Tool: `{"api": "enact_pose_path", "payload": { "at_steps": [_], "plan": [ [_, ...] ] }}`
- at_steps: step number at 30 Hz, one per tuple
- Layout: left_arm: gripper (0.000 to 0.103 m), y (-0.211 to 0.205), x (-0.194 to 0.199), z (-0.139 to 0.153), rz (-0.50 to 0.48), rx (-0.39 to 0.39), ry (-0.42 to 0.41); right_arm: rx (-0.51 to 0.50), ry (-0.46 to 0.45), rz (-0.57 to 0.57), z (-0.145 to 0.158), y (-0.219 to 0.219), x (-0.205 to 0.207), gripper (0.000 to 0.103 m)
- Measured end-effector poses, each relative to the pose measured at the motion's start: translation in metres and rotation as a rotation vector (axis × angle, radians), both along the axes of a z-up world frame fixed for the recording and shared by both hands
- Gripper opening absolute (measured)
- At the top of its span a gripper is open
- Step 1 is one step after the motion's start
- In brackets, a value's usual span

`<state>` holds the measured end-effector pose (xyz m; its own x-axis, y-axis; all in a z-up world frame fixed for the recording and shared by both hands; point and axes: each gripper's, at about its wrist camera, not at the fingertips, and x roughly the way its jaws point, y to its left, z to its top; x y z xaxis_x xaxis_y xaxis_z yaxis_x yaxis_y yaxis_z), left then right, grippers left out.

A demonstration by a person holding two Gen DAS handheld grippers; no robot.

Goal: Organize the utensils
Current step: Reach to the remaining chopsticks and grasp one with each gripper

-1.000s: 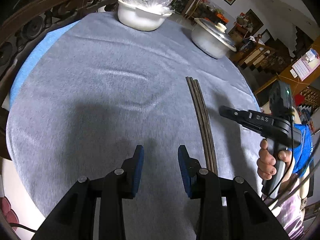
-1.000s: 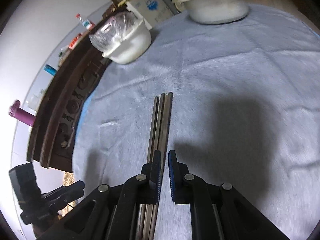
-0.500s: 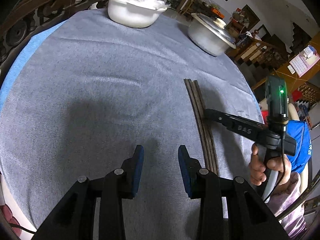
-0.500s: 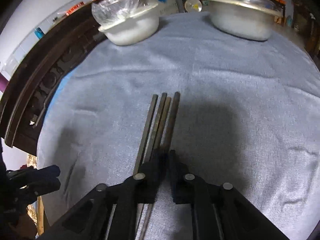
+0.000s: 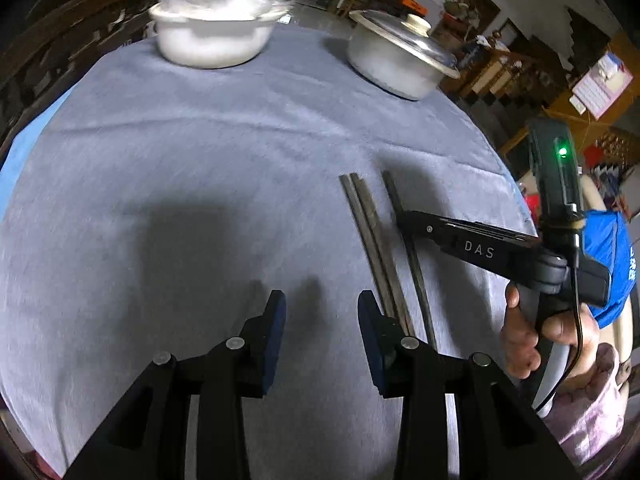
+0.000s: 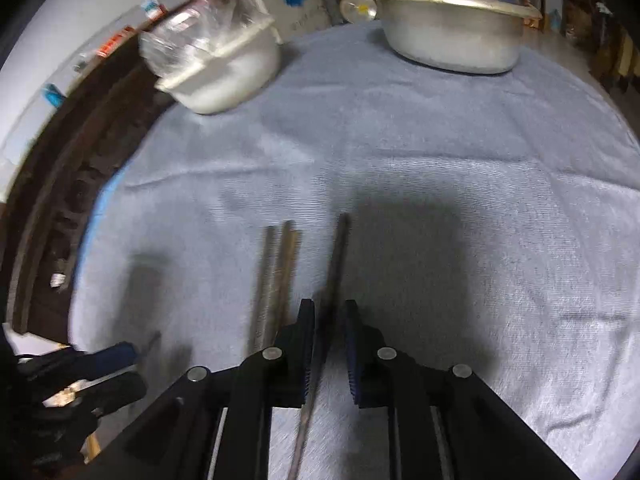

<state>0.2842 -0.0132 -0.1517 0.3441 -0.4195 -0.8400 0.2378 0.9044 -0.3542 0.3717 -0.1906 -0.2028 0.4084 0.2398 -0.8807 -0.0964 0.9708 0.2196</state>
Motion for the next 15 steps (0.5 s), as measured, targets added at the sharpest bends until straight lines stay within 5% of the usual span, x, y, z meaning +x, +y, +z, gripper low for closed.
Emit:
{"api": "enact_pose_path", "payload": {
  "at_steps": [6, 15],
  "plan": [
    [0.038, -0.026, 0.036, -0.01, -0.025, -0.02, 0.042, -0.076, -0.016, -0.03, 0.003, -0.02, -0.004, 0.008],
    [0.038, -0.058, 0.071, -0.022, -0.014, 0.042, 0.055, 0.007, 0.03, -0.074, 0.001, -0.062, -0.008, 0.008]
  ]
}}
